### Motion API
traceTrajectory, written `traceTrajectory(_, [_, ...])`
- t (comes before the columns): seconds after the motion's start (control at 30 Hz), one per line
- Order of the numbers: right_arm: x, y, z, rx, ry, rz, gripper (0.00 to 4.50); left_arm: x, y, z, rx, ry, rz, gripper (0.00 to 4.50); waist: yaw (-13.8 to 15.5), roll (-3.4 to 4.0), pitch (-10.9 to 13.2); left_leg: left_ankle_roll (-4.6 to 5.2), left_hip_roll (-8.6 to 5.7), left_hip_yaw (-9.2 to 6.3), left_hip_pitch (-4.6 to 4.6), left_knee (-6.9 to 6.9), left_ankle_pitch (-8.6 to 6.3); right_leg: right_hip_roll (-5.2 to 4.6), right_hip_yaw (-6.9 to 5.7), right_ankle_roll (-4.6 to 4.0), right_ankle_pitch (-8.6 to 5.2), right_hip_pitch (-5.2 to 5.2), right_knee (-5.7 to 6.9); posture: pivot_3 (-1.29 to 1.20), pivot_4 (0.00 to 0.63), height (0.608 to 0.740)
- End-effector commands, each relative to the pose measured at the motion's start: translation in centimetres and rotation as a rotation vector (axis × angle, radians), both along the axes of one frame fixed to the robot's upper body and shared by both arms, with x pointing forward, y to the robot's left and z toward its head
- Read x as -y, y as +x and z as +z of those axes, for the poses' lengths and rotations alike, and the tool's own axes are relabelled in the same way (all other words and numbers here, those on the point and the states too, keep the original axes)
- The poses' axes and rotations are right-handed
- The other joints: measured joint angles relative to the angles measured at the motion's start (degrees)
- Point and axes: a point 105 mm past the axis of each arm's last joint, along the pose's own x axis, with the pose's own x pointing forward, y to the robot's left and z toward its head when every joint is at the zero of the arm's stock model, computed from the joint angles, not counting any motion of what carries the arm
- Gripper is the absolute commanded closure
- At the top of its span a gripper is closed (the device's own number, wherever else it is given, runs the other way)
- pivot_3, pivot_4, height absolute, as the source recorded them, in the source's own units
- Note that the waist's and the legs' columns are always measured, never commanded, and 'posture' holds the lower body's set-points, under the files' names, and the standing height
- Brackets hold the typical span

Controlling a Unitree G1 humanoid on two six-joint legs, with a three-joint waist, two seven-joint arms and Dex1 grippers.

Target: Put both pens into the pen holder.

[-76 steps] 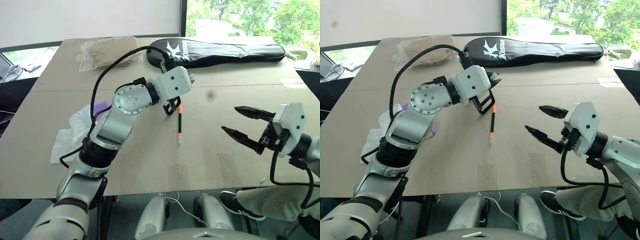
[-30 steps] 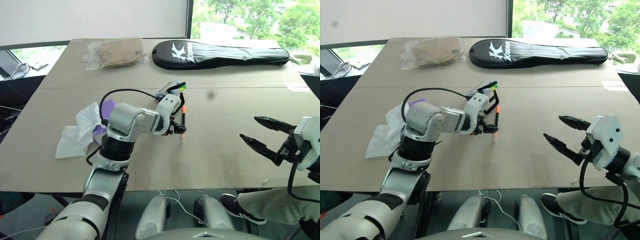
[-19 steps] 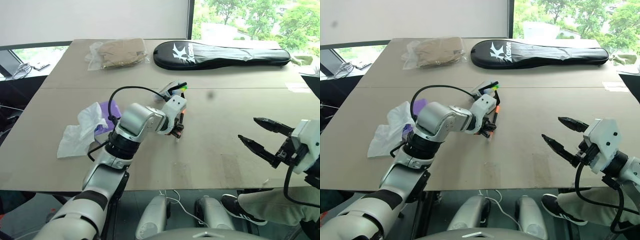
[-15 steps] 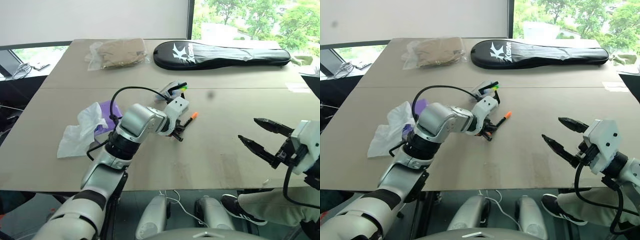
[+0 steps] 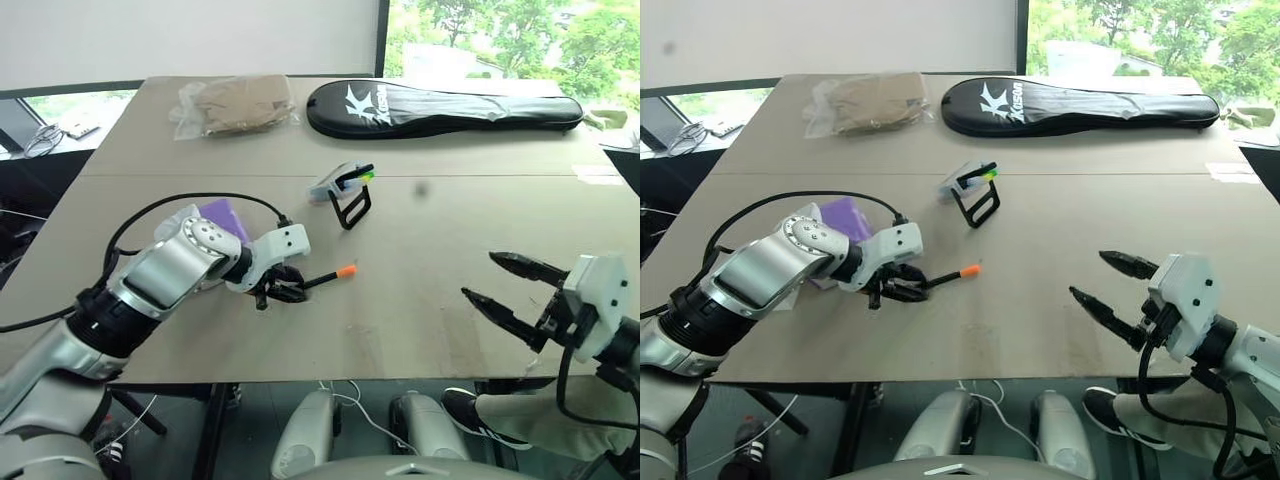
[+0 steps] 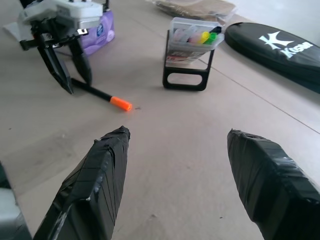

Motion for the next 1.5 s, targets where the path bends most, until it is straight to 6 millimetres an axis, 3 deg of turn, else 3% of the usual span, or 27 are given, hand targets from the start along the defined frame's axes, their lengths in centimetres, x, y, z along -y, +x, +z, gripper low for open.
traceTrajectory(0.03, [-1.0,-1.3,0.0,0.004,-0.066,0.130,1.15,1.1,-0.1,0.2,-0.009,0.024,-0.045,2.01,-0.5,-0.05,0.0,0.03,0.01,0.02,-0.01,0.02,-0.02,0.01,-0.06,-0.01,0.01,0.00,0.00,0.00,0.150,0.740])
traceTrajectory(0.17, [-1.5,-1.7,-0.6,-0.027,-0.107,0.215,1.15,1.4,1.1,-1.2,0.022,0.078,-0.004,2.01,-0.8,0.07,-0.1,0.05,0.04,0.06,0.08,0.02,-0.03,0.03,-0.04,-0.01,0.02,0.01,0.05,0.00,0.150,0.740])
traceTrajectory(0.27, [-2.1,-1.9,-0.6,-0.028,-0.112,0.271,1.15,1.4,0.9,-2.0,0.013,0.106,-0.023,2.01,-0.4,0.10,-0.1,0.05,0.04,-0.04,0.17,0.02,-0.03,0.05,-0.09,0.15,-0.08,0.09,0.08,0.00,0.150,0.740])
traceTrajectory(0.43, [-2.4,-1.7,-0.6,-0.014,-0.116,0.304,1.15,2.0,0.0,-1.4,0.009,0.073,-0.079,4.22,-0.7,0.09,-0.1,0.05,0.08,-0.07,0.25,0.19,-0.04,0.01,-0.12,0.19,-0.10,0.27,0.07,0.00,0.150,0.740])
traceTrajectory(0.5, [-2.3,-1.3,-0.6,-0.003,-0.106,0.286,1.15,2.1,-0.1,-0.4,0.020,0.017,-0.080,4.43,-0.8,0.09,-0.1,0.07,0.08,-0.03,0.24,0.19,-0.05,-0.04,-0.10,0.17,-0.09,0.26,0.06,0.00,0.150,0.740])
traceTrajectory(0.6, [-1.9,-0.3,0.1,0.032,-0.048,0.210,1.15,3.2,-0.4,3.5,0.096,-0.169,-0.144,4.43,-0.7,0.05,0.0,0.06,0.12,-0.03,0.09,0.19,-0.06,-0.09,-0.09,-0.02,0.02,0.11,0.04,0.00,0.150,0.740])
traceTrajectory(0.67, [-1.6,0.1,0.8,0.043,0.015,0.168,1.15,4.6,-0.3,7.6,0.157,-0.392,-0.175,4.43,-0.4,0.01,0.0,0.05,0.18,-0.11,-0.08,0.20,-0.05,-0.14,-0.07,-0.04,0.03,-0.01,0.05,0.00,0.150,0.740])
traceTrajectory(0.83, [-0.9,1.0,1.9,0.075,0.101,0.087,1.15,6.5,2.3,15.9,0.251,-0.878,-0.065,4.43,0.0,0.00,0.0,0.04,0.09,-0.38,-0.35,0.63,-0.06,-0.17,-0.25,-0.02,0.04,0.02,0.06,0.00,0.150,0.740])
traceTrajectory(0.9, [-0.5,1.7,2.7,0.115,0.120,0.033,1.15,7.1,3.9,18.2,0.305,-1.007,0.026,4.43,-0.4,-0.04,0.0,0.05,0.03,-0.40,-0.35,0.73,-0.06,-0.14,-0.32,0.05,0.06,0.06,0.06,0.00,0.150,0.740])
traceTrajectory(1.0, [0.2,3.0,4.2,0.189,0.157,-0.057,1.15,8.4,4.9,20.0,0.544,-1.069,0.063,4.43,-0.8,-0.04,0.0,0.08,-0.01,-0.18,-0.09,0.67,-0.08,-0.16,-0.24,0.08,0.09,0.20,0.08,0.00,0.150,0.740])
traceTrajectory(1.1, [0.5,3.9,5.1,0.243,0.138,-0.130,1.15,10.6,4.5,19.2,0.853,-0.927,-0.078,4.43,-0.7,-0.03,0.0,-0.05,0.05,-0.13,-0.02,0.51,-0.01,-0.20,-0.02,0.05,0.10,0.18,0.08,0.00,0.150,0.740])
traceTrajectory(1.23, [0.6,4.0,5.3,0.260,0.124,-0.150,1.15,12.9,4.9,16.3,1.186,-0.662,-0.248,4.43,-0.3,-0.01,0.0,-0.16,0.03,-0.12,0.00,0.38,0.05,-0.22,0.05,0.02,0.10,0.15,0.06,0.00,0.150,0.740])
traceTrajectory(1.37, [0.8,3.8,5.6,0.265,0.111,-0.150,1.15,13.5,5.6,15.4,1.312,-0.586,-0.264,4.43,-0.3,-0.02,0.0,0.14,-0.03,-0.04,-0.05,0.41,-0.12,-0.27,0.10,0.04,0.10,0.15,0.00,0.00,0.150,0.740])
traceTrajectory(1.5, [1.2,3.7,6.1,0.268,0.105,-0.153,1.15,12.6,5.9,14.6,1.341,-0.561,-0.242,4.43,-0.5,-0.02,0.0,0.19,-0.02,-0.05,-0.05,0.41,-0.15,-0.17,0.03,0.06,0.10,0.15,0.03,0.00,0.150,0.740])
